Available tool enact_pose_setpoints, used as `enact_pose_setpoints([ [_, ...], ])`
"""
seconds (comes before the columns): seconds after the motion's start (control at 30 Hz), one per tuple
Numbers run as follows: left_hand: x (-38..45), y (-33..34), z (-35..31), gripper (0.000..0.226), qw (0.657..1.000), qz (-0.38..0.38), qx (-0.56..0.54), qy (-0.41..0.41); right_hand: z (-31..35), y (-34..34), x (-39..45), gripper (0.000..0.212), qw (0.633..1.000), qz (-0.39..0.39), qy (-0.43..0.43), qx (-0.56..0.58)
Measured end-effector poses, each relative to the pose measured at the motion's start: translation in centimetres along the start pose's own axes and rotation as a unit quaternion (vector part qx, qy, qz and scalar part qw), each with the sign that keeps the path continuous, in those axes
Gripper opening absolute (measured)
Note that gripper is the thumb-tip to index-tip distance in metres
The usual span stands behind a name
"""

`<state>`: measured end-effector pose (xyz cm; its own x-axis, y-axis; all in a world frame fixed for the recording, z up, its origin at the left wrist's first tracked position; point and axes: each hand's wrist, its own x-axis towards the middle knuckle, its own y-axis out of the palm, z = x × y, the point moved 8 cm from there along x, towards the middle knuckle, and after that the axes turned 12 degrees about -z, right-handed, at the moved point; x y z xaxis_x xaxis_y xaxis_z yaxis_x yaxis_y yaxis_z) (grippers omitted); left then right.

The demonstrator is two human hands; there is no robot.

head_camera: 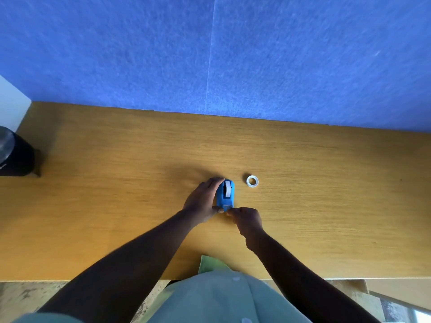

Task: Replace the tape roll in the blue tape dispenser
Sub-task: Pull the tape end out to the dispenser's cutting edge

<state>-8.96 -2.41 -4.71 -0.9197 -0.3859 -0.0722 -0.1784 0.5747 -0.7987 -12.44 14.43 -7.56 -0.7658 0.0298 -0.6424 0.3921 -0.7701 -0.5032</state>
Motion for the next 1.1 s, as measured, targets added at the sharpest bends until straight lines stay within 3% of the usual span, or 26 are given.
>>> enact_pose_setpoints([
  [0.37,0.0,0.2,0.3,0.103,1.0,-0.004,-0.004,0.008,-0.2,0.3,0.9,0.036,0.997,-0.009,-0.048,-0.058],
  [0.5,-0.1,0.3,0.4,0.104,1.0,-0.004,-0.014,0.007,-1.2,0.0,1.0,0.027,0.993,-0.006,-0.049,-0.104],
  [0.8,-0.5,0.5,0.5,0.107,1.0,-0.008,0.003,-0.002,-1.4,-0.8,0.8,0.017,0.995,-0.017,-0.038,-0.094],
  [0.97,-0.6,0.6,0.4,0.107,1.0,-0.006,0.019,-0.006,-1.3,-0.6,0.1,0.022,0.998,0.011,0.054,0.003],
  [1.1,-0.6,0.8,0.3,0.108,0.999,-0.005,0.03,-0.01,-1.1,0.2,-0.6,0.041,0.987,0.052,0.116,0.1],
])
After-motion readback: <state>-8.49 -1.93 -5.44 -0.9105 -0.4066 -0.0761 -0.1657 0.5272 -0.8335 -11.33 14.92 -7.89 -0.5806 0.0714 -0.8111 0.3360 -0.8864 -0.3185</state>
